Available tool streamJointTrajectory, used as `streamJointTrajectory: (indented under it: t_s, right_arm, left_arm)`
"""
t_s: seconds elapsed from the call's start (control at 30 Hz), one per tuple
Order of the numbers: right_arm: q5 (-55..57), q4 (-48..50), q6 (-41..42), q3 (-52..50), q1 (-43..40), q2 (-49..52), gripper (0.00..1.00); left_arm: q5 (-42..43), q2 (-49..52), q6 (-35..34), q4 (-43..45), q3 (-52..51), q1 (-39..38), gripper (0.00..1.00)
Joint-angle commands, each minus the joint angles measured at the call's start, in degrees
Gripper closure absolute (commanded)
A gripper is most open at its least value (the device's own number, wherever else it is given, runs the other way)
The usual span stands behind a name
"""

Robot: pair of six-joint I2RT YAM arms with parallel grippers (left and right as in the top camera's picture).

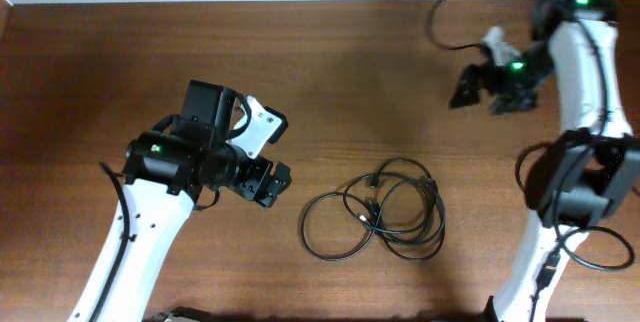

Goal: Untangle cables

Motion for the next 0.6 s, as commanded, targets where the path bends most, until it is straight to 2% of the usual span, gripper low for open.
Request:
streamJointTrajectory:
  t_s: [0.0, 0.07, 0.1, 0.13, 0.23, 0.3, 0.33, 0.4, 0.5, 0.53, 0.57]
  right_arm:
    - [4.52, -1.46, -0.7, 0.13, 6.23, -4.0, 0.01]
    - [6.43, -0.48, 1.9, 0.15, 6.75, -13.27, 0.01]
    - [6.58, 0.63, 2.89, 0.15, 6.36, -21.49, 0.01]
    - [6.56, 1.22, 2.93, 0.13, 6.34, -31.56, 0.01]
    - [11.1, 0.33, 8.81, 0.13, 6.34, -46.4, 0.01]
    - [11.45, -0.09, 9.38, 0.13, 6.34, -56.65, 0.01]
    - [11.45, -0.85, 10.25, 0.13, 6.38, -58.75, 0.01]
    - [8.44, -4.59, 10.43, 0.13, 6.38, -61.16, 0.01]
    - [4.81, -4.57, 10.6, -0.26, 6.45, -62.03, 0.01]
    - [1.79, -4.57, 10.58, -0.28, 6.45, -62.03, 0.01]
    - [1.46, -4.57, 10.58, -0.28, 6.45, -62.16, 0.01]
  left_arm:
    - [15.39, 0.11, 15.93, -1.42, -0.22, -0.09, 0.06]
    - [16.98, 0.74, 18.03, 0.0, -1.44, -0.81, 0.13]
    - [17.0, 2.27, 18.03, 1.9, -2.08, -2.34, 0.16]
    - [16.96, 5.97, 18.51, 4.61, -2.19, -6.14, 0.25]
    - [14.93, 14.64, 18.82, 10.71, -2.19, -14.05, 0.19]
    - [6.51, 22.12, 18.84, 19.3, -2.19, -20.59, 0.25]
    - [5.73, 23.76, 18.84, 21.24, -2.19, -22.08, 0.26]
    - [5.7, 28.7, 18.84, 29.27, -2.19, -25.97, 0.36]
    - [4.63, 33.77, 18.84, 36.96, -2.19, -28.83, 0.31]
    - [4.26, 35.93, 18.75, 41.07, -2.19, -29.11, 0.4]
    - [4.24, 37.48, 18.18, 42.99, -2.19, -29.18, 0.42]
